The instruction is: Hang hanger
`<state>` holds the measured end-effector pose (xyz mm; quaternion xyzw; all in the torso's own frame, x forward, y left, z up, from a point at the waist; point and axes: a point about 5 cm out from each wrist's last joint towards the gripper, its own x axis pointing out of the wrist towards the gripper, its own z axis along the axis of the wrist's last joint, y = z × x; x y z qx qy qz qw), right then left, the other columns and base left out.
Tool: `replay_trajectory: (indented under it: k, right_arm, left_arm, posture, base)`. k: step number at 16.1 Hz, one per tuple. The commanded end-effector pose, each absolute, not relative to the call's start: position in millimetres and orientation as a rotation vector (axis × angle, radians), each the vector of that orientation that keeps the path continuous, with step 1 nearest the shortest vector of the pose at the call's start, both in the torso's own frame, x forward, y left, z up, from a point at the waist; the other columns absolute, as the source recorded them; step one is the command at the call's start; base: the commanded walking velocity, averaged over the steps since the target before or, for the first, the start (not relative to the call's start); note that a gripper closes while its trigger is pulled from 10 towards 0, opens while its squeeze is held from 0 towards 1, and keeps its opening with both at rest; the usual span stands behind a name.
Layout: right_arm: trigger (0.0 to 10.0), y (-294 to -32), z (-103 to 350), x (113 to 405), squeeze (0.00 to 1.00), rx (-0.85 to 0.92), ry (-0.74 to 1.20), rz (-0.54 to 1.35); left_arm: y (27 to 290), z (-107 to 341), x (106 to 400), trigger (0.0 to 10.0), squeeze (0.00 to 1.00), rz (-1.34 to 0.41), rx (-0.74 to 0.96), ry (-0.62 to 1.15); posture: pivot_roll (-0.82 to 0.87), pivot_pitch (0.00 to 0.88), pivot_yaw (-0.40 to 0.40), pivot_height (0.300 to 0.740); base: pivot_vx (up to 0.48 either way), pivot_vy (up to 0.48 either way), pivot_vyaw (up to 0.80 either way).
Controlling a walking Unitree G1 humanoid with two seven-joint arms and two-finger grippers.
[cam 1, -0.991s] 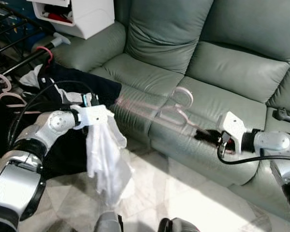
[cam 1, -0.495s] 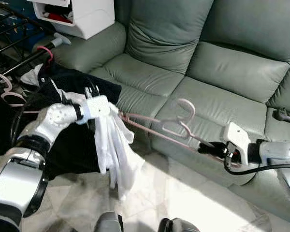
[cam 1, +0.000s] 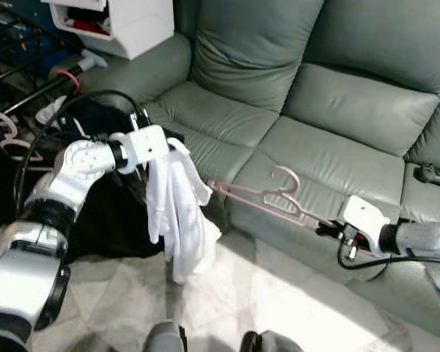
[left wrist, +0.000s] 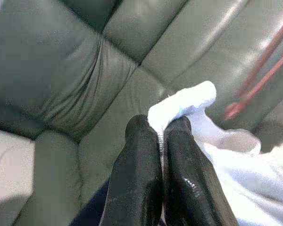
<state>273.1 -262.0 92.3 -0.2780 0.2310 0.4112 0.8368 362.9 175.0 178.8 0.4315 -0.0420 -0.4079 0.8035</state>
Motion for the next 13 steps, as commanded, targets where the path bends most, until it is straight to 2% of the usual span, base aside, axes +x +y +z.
replay_trajectory:
  k: [1, 6, 9, 11, 13]
  right_arm:
    - [10.0, -262.7, 93.1, 276.3, 0.0, -0.598, 0.473, 0.853]
    - [10.0, -262.6, 87.0, 277.2, 0.0, -0.6, 0.475, 0.857]
    - [10.0, -254.1, 91.2, 280.8, 0.0, -0.608, 0.44, 0.878]
    - [10.0, -248.0, 94.0, 282.6, 0.0, -0.674, 0.403, 0.89]
    - [10.0, -234.4, 112.3, 297.1, 0.0, -0.756, 0.257, 0.817]
  left_arm:
    - [165.7, 197.3, 360.6, 10.0, 0.0, -0.891, 0.895, -0.2]
    - [146.5, 208.4, 350.4, 10.0, 0.0, -0.922, 0.822, -0.307]
    - [142.4, 203.1, 348.8, 10.0, 0.0, -0.929, 0.827, -0.297]
    - [143.6, 198.6, 353.9, 10.0, 0.0, -0.877, 0.79, -0.253]
    - [159.4, 177.2, 365.0, 10.0, 0.0, -0.738, 0.864, -0.101]
  posture:
    - [-0.04, 0.055, 0.0, 0.74]
    - [-0.03, 0.058, -0.002, 0.74]
    - [-0.03, 0.059, -0.003, 0.74]
    - [-0.03, 0.06, 0.004, 0.74]
    - [-0.04, 0.06, 0.016, 0.74]
  base:
    - [0.0, 0.0, 0.0]
    - [0.0, 0.0, 0.0]
    - [0.0, 0.0, 0.0]
    - [0.0, 0.0, 0.0]
    - [0.0, 0.0, 0.0]
